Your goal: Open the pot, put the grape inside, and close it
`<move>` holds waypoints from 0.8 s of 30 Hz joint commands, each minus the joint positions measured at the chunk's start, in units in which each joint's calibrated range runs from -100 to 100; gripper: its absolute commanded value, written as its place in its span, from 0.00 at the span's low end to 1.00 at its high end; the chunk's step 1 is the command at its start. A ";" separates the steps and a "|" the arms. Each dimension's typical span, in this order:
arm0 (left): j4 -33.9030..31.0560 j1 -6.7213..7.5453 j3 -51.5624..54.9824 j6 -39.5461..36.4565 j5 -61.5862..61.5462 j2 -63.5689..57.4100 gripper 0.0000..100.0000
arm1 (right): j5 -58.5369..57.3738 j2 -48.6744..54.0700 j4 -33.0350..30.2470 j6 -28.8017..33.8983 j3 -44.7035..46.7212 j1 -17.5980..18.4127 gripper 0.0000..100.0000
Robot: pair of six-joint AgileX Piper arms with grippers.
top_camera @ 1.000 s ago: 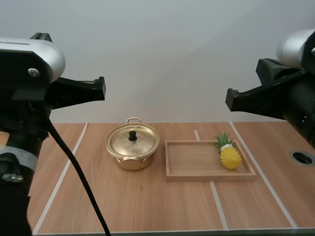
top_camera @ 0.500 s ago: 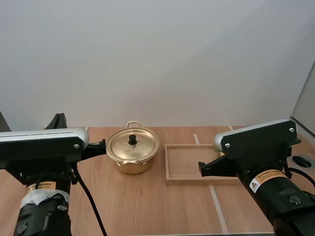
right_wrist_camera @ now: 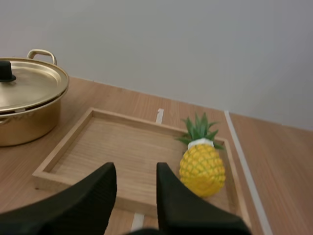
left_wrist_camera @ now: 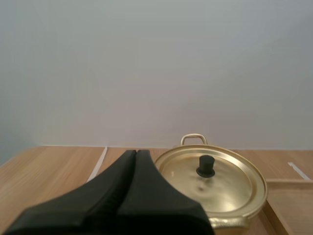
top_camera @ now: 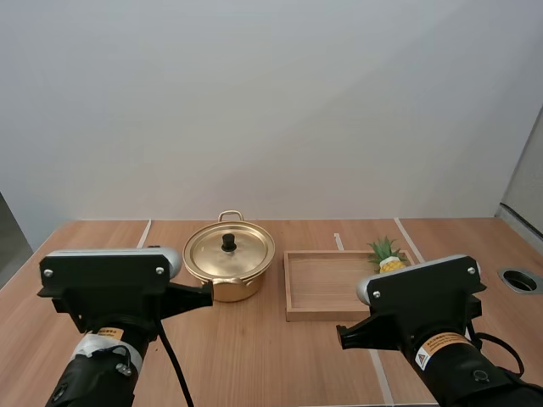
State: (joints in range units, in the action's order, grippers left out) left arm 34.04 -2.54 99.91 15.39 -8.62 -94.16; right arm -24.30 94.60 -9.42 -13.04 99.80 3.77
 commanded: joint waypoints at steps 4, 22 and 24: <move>-7.42 -0.06 0.09 0.00 -18.58 0.27 0.00 | -4.16 0.03 3.62 0.00 0.20 0.04 0.67; -7.42 -0.06 0.09 -0.01 -17.78 0.27 0.00 | -4.18 0.03 3.51 0.00 0.20 1.49 0.72; -7.42 -0.06 0.09 -0.01 -17.78 0.27 0.00 | -4.18 0.03 3.51 0.00 0.20 1.49 0.72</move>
State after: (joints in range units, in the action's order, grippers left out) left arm 27.00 -2.54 100.00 15.39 -26.71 -94.16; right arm -28.82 94.60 -6.16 -13.04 100.00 5.11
